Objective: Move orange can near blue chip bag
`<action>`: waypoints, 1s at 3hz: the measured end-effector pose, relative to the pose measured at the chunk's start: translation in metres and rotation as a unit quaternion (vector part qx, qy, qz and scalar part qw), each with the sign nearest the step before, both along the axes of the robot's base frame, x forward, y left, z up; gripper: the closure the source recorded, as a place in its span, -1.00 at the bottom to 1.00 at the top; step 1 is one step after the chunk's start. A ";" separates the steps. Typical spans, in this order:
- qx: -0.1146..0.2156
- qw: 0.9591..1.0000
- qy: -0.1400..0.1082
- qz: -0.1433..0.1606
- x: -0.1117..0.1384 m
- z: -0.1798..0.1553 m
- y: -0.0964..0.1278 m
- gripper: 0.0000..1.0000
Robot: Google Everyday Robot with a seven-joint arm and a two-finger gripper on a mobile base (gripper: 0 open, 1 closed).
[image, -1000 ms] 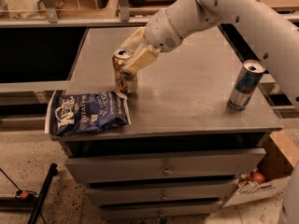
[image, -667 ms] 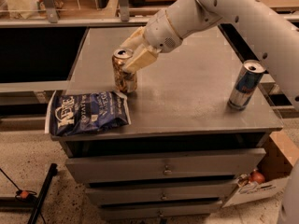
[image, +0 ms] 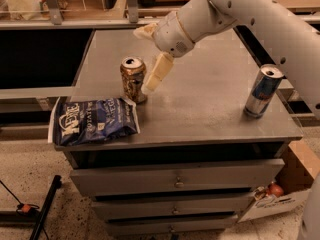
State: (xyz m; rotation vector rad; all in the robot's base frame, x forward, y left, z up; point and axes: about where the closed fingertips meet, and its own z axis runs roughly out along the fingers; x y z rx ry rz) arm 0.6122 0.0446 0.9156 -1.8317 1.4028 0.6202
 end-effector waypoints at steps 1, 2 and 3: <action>-0.015 1.000 -0.006 -0.009 0.004 -0.001 -0.003 -1.00; -0.043 0.998 0.003 -0.050 0.019 0.000 -0.022 -1.00; -0.047 0.997 0.008 -0.058 0.021 -0.001 -0.025 -1.00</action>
Offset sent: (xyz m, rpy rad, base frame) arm 0.0400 -0.0574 0.0037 -0.1634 0.0436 -0.2423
